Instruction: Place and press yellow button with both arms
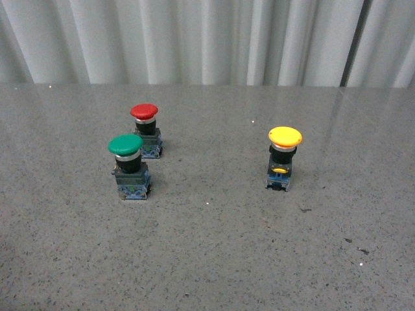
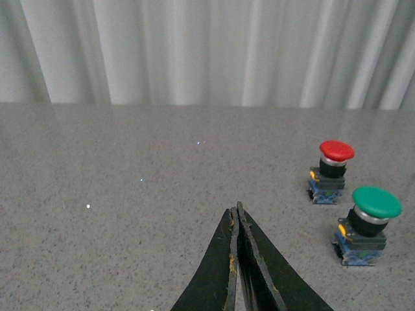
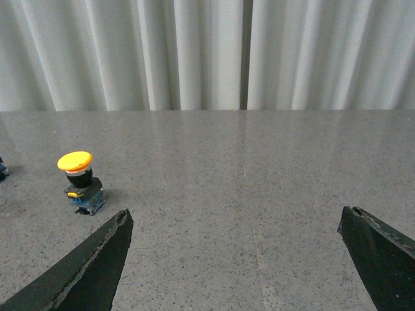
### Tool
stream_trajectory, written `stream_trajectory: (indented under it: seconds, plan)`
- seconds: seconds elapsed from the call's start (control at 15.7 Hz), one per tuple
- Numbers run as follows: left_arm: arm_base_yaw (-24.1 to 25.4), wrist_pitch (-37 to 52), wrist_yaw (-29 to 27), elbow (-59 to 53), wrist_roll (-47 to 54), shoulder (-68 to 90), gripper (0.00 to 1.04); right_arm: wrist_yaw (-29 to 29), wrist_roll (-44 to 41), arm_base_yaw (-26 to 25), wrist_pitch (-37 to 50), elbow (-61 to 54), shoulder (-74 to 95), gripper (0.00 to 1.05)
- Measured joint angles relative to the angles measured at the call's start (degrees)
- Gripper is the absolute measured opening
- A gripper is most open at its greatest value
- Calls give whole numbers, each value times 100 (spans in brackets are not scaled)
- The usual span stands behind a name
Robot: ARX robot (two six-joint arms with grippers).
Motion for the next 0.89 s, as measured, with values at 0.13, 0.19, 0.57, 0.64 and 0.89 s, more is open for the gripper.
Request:
stream_trajectory:
  seconds: [0.13, 0.19, 0.57, 0.64, 0.89]
  plan:
    - [-9, -214, 13, -98, 0, -476, 2, 0, 0, 0, 0, 0, 0, 98]
    - [-9, -389, 15, -179, 0, -675, 2, 2, 0, 0, 0, 0, 0, 98]
    - [-11, -1126, 15, -492, 0, -1827, 2, 2, 0, 0, 2, 0, 0, 98]
    - [-11, -1403, 15, -492, 0, -2083, 2, 2, 0, 0, 0, 0, 0, 98]
    - [-11, -2208, 15, -494, 0, -2918, 2, 2, 0, 0, 0, 0, 0, 98]
